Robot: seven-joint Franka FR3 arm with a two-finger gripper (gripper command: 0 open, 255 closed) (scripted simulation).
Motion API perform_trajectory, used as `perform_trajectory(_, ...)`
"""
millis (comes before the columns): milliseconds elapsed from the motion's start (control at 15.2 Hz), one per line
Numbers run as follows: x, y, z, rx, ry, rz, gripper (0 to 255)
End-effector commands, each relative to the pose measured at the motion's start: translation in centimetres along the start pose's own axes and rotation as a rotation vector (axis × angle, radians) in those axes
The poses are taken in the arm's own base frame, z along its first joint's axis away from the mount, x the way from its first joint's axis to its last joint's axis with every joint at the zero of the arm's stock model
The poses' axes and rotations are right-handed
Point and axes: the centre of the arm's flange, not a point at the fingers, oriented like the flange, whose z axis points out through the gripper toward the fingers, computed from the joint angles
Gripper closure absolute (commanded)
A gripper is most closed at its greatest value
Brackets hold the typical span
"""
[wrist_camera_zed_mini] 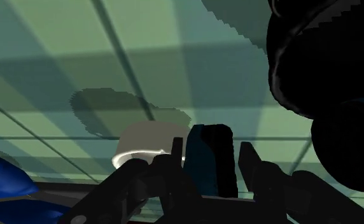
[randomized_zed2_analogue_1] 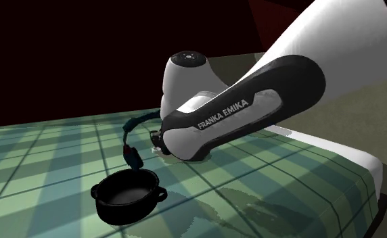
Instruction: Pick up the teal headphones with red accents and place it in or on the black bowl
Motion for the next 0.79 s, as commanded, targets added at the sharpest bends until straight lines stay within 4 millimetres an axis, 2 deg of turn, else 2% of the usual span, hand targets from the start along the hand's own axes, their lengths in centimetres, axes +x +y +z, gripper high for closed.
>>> perform_trajectory(0,-1.2,-2.4,-0.3,0.0,0.002,0.004,255)
perform_trajectory(330,-4.6,-8.4,-0.8,0.0,0.002,0.004,255)
perform_trajectory(528,-5.7,-8.4,0.6,0.0,0.002,0.004,255)
perform_trajectory(726,-5.7,-8.4,0.6,0.0,0.002,0.004,255)
